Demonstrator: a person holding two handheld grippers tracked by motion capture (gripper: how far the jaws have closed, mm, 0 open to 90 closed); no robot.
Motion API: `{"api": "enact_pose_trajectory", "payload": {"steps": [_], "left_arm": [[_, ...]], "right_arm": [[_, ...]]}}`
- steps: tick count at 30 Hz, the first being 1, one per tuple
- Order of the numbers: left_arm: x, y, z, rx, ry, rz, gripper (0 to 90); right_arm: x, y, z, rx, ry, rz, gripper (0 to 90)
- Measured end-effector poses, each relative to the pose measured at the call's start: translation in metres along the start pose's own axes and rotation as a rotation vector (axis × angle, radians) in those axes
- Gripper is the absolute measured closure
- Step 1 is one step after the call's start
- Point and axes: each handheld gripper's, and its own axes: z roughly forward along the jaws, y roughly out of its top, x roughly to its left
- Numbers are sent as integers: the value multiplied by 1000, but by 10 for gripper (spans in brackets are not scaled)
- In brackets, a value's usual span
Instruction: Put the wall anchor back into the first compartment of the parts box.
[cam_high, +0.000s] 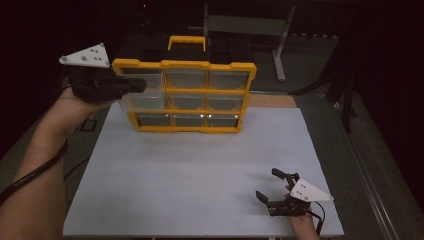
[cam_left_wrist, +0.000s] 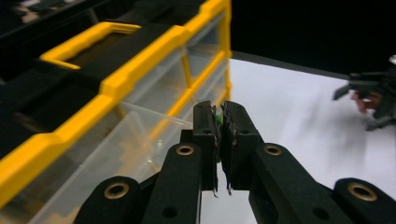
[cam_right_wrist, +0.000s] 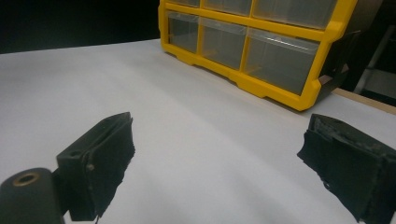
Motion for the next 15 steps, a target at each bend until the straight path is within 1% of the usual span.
{"api": "enact_pose_trajectory", "payload": {"steps": [1, 2, 3, 4, 8, 10, 11, 12, 13, 14, 15], "left_arm": [[2, 0, -1, -9, 4, -11, 837], [4, 0, -1, -11, 14, -17, 837], [6, -1, -2, -18, 28, -32, 837], [8, -2, -2, -18, 46, -40, 837], [15, -7, -3, -21, 85, -73, 836], [19, -9, -3, -28, 118, -101, 836], [21, -10, -4, -33, 124, -113, 836], [23, -11, -4, -39, 139, -128, 835], [25, -12, -4, -41, 152, -151, 835], [27, -13, -3, -40, 153, -166, 835], [28, -15, -1, -23, 167, -173, 835]], "right_arm": [[0, 0, 0, 0, 0, 1, 85], [0, 0, 0, -2, -1, 0, 85], [0, 0, 0, -6, -3, 3, 85], [0, 0, -1, -5, -2, 6, 85], [0, 0, 0, -5, -2, 6, 85], [0, 0, 0, -6, -1, 4, 85], [0, 0, 0, -4, -1, 7, 85], [0, 0, 0, -2, -1, 7, 85], [0, 0, 0, -2, -2, 7, 85], [0, 0, 0, -2, -2, 7, 85], [0, 0, 0, -3, -2, 6, 85]]}}
